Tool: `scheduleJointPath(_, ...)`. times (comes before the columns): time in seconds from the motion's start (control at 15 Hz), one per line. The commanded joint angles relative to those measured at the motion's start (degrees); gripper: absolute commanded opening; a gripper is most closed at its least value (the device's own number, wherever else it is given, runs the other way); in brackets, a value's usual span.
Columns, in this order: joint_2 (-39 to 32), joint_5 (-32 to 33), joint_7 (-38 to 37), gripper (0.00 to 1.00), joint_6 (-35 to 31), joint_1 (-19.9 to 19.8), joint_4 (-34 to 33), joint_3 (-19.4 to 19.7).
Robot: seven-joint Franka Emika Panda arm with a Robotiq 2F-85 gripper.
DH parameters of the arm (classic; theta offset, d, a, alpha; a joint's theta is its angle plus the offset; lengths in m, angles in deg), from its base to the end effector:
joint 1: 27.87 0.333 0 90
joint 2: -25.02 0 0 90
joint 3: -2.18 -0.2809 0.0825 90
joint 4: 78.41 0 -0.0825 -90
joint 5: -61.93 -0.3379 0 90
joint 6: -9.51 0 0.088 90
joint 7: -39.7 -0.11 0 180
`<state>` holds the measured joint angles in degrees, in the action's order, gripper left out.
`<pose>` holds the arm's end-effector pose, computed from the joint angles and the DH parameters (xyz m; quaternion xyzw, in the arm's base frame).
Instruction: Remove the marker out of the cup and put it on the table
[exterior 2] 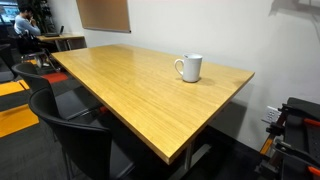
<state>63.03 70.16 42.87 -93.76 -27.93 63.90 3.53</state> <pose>0.3257 -0.0211 0.4907 0.9974 0.0350 -0.0112 0.0621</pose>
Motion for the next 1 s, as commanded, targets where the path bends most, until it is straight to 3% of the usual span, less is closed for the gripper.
scheduleJointPath(0.0, -2.1, 3.6, 7.0, 1.0, -3.4, -0.4, -2.0, 2.6)
scheduleJointPath(0.4, -6.4, 5.1, 18.3, 1.0, -15.1, 0.4, -1.5, 6.9)
scheduleJointPath(0.93, -14.2, 4.0, 41.0, 1.0, -19.0, 1.2, -3.0, 11.9)
